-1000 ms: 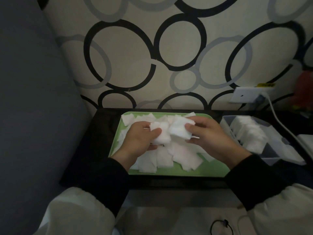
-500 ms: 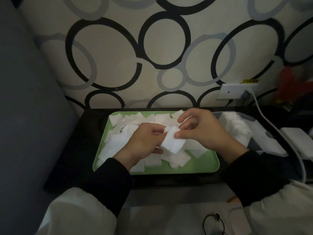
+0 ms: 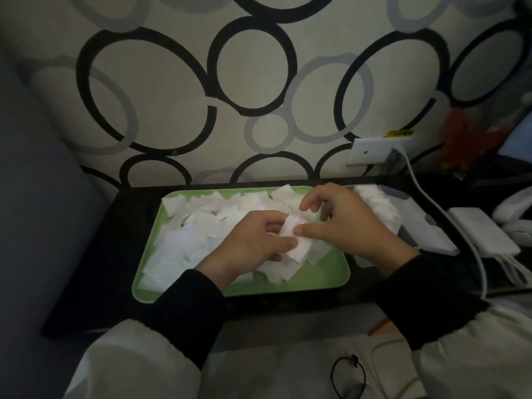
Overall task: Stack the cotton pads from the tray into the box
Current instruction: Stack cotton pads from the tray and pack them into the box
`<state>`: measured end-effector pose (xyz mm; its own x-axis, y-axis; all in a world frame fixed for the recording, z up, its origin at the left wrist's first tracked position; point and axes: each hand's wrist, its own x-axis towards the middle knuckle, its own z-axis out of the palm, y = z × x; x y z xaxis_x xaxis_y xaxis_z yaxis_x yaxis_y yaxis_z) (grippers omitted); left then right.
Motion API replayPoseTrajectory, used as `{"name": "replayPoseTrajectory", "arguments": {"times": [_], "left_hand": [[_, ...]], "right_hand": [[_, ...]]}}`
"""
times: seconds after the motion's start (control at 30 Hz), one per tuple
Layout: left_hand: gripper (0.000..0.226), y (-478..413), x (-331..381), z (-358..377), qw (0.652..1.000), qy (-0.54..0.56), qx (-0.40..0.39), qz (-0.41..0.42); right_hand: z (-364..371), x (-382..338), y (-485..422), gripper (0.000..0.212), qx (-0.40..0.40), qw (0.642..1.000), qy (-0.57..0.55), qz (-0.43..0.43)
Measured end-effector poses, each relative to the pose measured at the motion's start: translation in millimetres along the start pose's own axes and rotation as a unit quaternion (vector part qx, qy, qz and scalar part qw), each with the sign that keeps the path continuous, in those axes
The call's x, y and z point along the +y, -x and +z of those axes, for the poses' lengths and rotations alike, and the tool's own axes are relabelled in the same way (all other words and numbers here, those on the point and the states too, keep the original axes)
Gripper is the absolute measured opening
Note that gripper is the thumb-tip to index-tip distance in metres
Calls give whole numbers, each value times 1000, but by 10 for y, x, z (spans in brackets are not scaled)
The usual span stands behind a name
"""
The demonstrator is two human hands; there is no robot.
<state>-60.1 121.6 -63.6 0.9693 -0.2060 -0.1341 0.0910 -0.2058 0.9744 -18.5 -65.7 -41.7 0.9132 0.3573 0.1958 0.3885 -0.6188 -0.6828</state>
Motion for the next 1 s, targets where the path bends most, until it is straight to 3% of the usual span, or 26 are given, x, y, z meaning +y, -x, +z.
{"name": "replayPoseTrajectory", "arguments": {"times": [0.2,0.33,0.43,0.53,0.67,0.83,1.0], "left_hand": [[24,-131,78,269,999,12,8,49],[24,-232,74,500,999,23,17,29],[18,-319,55,710,999,21,30,21],[14,-422,20,918,999,9,46,26],[9,-543,-34,1155,997,-23,64,39],[9,-656,-85,1339,995,-51,86,27],[12,-713,-123,1375,994,-70,80,18]], "right_hand": [[-245,222,116,42,-94,995,-18,13],[-673,444,174,19,-38,999,-11,33],[-1064,667,264,17,20,998,-8,55],[-1246,869,266,21,8,995,41,87],[-1201,961,211,27,-65,981,156,97],[-1061,1024,101,25,-117,936,322,86],[-949,1091,27,29,-113,923,347,121]]}}
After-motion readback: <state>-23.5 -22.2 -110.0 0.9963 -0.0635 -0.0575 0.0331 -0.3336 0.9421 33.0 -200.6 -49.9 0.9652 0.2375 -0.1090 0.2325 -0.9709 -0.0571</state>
